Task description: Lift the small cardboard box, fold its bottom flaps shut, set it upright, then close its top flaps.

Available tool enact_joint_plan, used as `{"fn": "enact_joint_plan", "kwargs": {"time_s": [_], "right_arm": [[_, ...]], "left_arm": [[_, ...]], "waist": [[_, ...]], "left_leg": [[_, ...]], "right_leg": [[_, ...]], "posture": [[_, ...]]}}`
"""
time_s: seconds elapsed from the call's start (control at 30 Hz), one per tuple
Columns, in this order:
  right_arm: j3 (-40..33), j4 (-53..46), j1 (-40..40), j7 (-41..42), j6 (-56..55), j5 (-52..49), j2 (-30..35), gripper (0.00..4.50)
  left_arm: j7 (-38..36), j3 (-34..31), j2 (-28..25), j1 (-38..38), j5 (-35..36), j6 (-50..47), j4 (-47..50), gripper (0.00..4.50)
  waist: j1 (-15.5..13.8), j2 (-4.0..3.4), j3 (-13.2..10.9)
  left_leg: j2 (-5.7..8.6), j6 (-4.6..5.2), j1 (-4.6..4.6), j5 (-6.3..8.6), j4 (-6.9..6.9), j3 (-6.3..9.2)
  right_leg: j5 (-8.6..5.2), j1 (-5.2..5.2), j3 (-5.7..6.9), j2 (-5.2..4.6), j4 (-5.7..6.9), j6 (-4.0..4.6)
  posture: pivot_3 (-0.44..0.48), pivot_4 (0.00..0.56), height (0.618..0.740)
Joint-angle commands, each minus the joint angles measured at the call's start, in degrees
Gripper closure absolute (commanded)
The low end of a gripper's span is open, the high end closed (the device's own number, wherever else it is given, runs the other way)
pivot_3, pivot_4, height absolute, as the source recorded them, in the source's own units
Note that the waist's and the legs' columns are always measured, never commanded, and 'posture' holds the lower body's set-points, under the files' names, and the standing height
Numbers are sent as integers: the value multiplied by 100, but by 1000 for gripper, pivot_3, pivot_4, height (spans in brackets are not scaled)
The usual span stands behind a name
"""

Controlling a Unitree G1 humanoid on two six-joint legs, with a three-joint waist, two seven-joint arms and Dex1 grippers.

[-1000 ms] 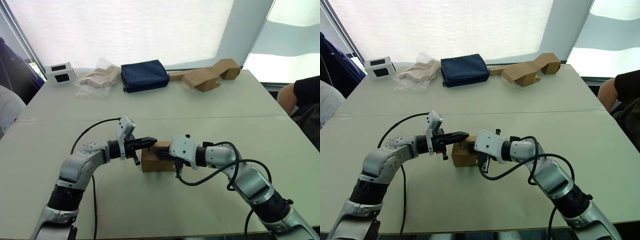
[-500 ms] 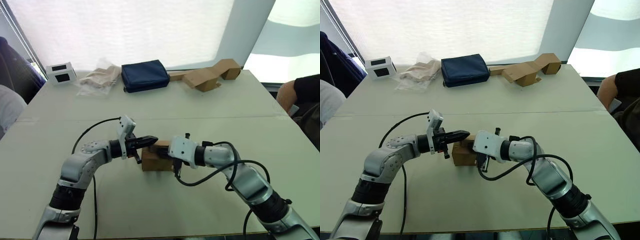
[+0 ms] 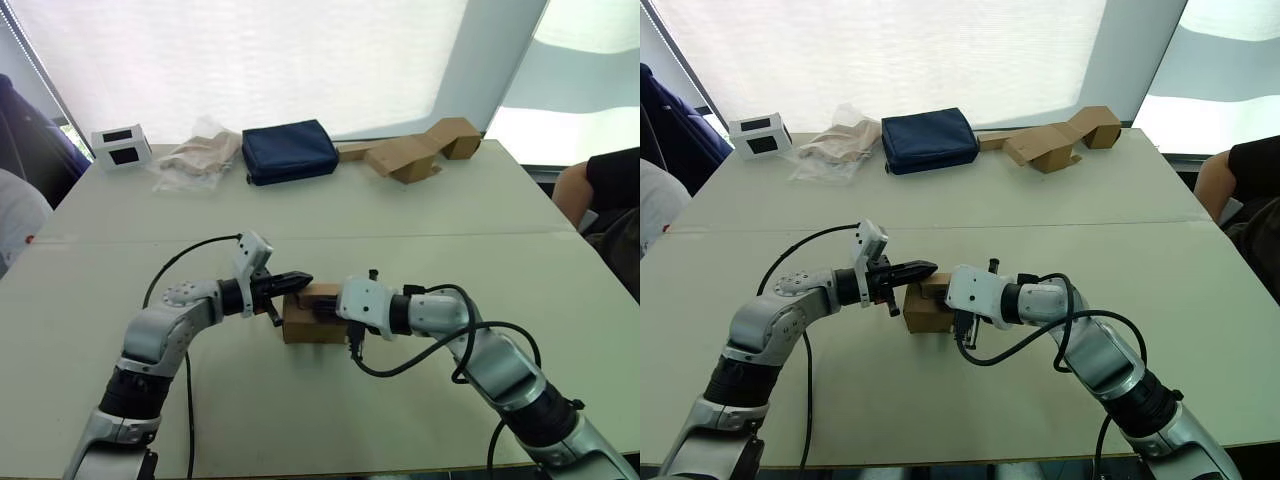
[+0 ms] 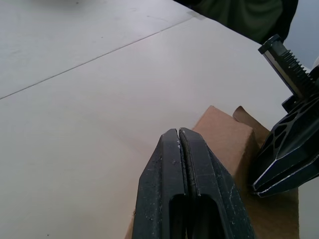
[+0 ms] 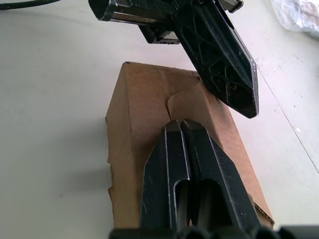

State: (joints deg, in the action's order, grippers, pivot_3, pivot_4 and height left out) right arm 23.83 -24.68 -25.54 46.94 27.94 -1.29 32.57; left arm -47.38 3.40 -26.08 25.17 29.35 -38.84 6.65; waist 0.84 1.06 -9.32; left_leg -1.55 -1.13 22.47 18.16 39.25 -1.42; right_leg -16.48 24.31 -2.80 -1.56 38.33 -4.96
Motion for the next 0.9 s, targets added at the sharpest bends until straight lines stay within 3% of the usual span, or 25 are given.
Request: {"fn": "enact_joint_plan", "kwargs": {"time_s": [0.03, 0.53, 0.9], "right_arm": [[-58, -188, 6, 39, -79, 26, 31, 4500], [53, 37, -2, 33, -417, 433, 34, 4500], [109, 207, -51, -60, -511, 719, -100, 4500]], "left_arm": [[17, -9, 7, -68, -29, 68, 7, 4487], [260, -328, 202, -78, 190, -82, -82, 4487], [54, -27, 108, -232, 73, 24, 118, 4487]], "waist": [[0, 0, 0], [1, 0, 0], [0, -1, 1]], "left_leg": [[0, 0, 0, 0, 0, 0], [0, 0, -1, 0, 0, 0], [0, -1, -2, -1, 0, 0]], "right_leg": [[0, 0, 0, 0, 0, 0], [0, 0, 0, 0, 1, 0], [0, -1, 0, -2, 1, 0]], "posture": [[0, 150, 740], [0, 150, 740], [0, 150, 740]]}}
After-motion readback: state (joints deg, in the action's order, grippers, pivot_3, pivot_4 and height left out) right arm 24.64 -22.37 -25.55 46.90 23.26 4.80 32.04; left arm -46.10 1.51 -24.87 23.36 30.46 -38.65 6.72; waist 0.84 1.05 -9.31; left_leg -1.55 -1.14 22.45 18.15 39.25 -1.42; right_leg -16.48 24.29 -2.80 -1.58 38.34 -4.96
